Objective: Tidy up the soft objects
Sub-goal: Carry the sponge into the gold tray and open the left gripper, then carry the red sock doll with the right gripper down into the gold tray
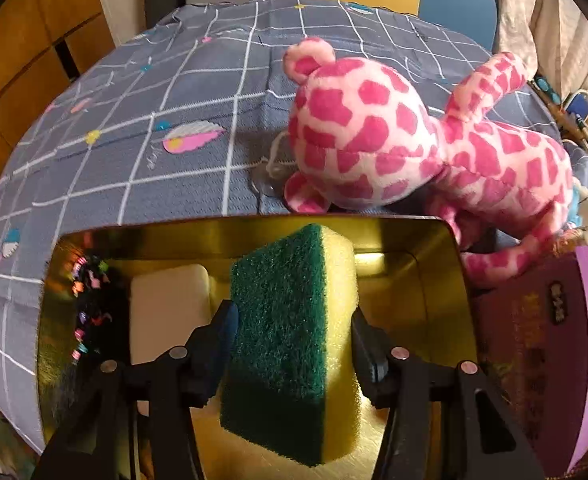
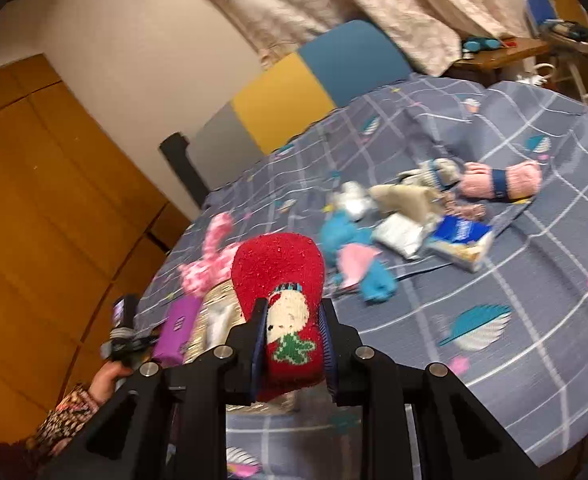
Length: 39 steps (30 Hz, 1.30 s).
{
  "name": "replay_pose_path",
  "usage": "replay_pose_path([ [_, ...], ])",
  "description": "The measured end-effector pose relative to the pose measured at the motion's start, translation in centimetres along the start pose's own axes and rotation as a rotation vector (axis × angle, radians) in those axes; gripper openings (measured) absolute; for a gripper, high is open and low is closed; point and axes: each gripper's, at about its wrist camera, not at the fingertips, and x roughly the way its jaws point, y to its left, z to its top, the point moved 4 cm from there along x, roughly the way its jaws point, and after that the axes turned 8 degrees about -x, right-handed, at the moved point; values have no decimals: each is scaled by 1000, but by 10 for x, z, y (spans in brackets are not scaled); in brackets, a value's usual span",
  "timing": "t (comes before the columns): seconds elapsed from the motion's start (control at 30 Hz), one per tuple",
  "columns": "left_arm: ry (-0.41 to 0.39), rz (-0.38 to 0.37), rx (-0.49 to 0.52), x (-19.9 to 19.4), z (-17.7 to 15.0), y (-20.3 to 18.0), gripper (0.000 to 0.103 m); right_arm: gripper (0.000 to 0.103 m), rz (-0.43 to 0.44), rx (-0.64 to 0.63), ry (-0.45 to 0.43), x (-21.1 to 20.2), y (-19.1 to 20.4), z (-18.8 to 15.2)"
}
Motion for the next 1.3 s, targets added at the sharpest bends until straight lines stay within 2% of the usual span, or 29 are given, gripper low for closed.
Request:
replay_pose_path([
  [0.1,-12,-12,-11,-4,2,2,58,25,39,-28,9,4,29,-6],
  [0.2,-30,-79,-36,-14,2,4,65,25,82,-52,21,11,58,-12],
  [0.37,-88,-157,-65,-30,4,10,66,25,165,-92,59,30,103,-21],
  [0.43,-101,-192,-99,-39,2,18,66,25,192,-115,81,38,122,-26],
  [0.6,-200,-279,-260,-73,-13,53,65,25,262,-145,137,61,163,-38],
  [0.73,-254,-268,-345,-90,-38,79,65,25,290,-156,200,87,193,-50],
  [0.9,-259,-274,-423,-98,-78,105,64,25,231,-180,293,132,231,-72],
  [1.13,-278,-250,-428,-111,-105,128,64,25,-12,-305,327,192,266,-88],
  [1.3,-295,-255,-441,-119,-120,143,64,25,-224,-444,271,237,279,-90],
])
